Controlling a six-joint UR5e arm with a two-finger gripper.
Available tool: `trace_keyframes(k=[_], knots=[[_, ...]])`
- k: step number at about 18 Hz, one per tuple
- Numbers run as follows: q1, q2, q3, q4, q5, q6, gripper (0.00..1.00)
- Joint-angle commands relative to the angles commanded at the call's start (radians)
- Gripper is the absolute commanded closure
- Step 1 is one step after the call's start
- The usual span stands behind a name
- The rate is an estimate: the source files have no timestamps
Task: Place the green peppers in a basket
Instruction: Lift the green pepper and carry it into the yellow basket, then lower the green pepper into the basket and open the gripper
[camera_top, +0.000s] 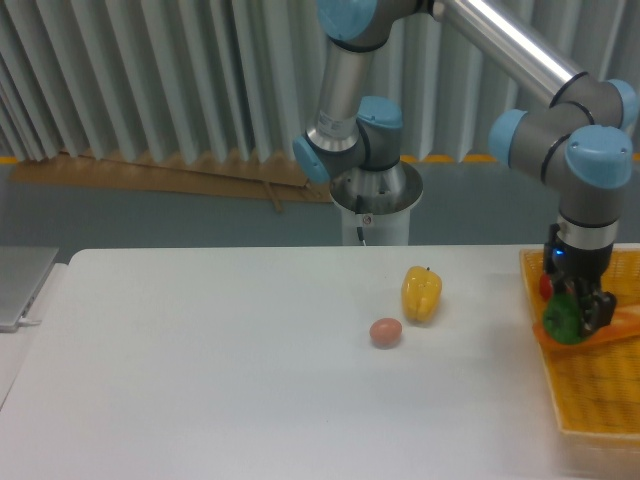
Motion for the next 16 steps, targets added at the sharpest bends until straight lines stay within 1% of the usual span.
trace_keyframes(k=[3, 6, 7, 8, 12, 16], knots=[[0.018, -0.04, 0.011, 0.049, 0.0, 0.009, 0.4], [0.029, -0.075, 0.012, 0.055, 0.0, 0.006, 0.4], [0.028, -0.084, 0.014, 0.069, 0.0, 0.003, 0.4], [0.028, -0.086, 0.012, 0.086, 0.0, 0.0, 0.4], [0.026, -0.104, 0.022, 0.121, 0.0, 0.0, 0.4], [0.026, -0.121, 0.029, 0.136, 0.002, -0.003, 0.4]])
